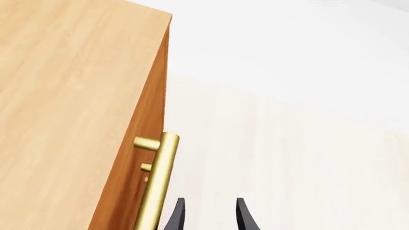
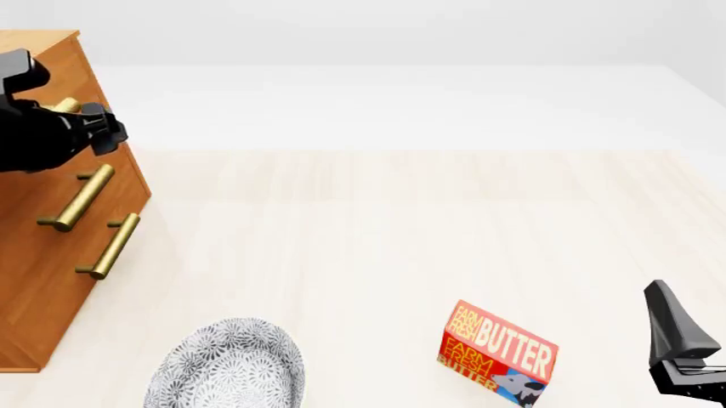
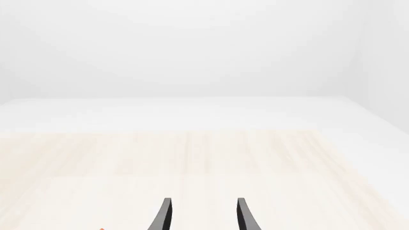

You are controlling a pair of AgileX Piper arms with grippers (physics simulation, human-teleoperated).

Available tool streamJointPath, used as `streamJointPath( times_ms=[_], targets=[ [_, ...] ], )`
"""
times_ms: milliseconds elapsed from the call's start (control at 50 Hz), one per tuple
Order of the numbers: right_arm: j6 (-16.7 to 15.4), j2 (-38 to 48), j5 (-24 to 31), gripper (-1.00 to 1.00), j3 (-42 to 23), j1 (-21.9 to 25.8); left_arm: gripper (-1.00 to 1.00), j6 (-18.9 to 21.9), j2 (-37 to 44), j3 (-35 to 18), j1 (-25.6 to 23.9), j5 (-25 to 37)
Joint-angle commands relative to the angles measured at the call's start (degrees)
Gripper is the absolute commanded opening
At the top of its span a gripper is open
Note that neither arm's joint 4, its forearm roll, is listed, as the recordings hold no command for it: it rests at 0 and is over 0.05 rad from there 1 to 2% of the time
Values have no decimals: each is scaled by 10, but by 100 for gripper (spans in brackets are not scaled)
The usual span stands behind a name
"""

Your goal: Put the chocolate pudding in the top drawer of the cabinet and close it.

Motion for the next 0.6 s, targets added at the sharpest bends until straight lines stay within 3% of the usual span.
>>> streamJointPath(
  times_ms=[20,320,600],
  targets=[
    [0,0,0,100,0,0,100,-41,-8,-9,44,-7],
    [0,0,0,100,0,0,100,-71,-75,11,4,12],
    [0,0,0,100,0,0,100,-64,-138,-3,-9,57]
  ],
)
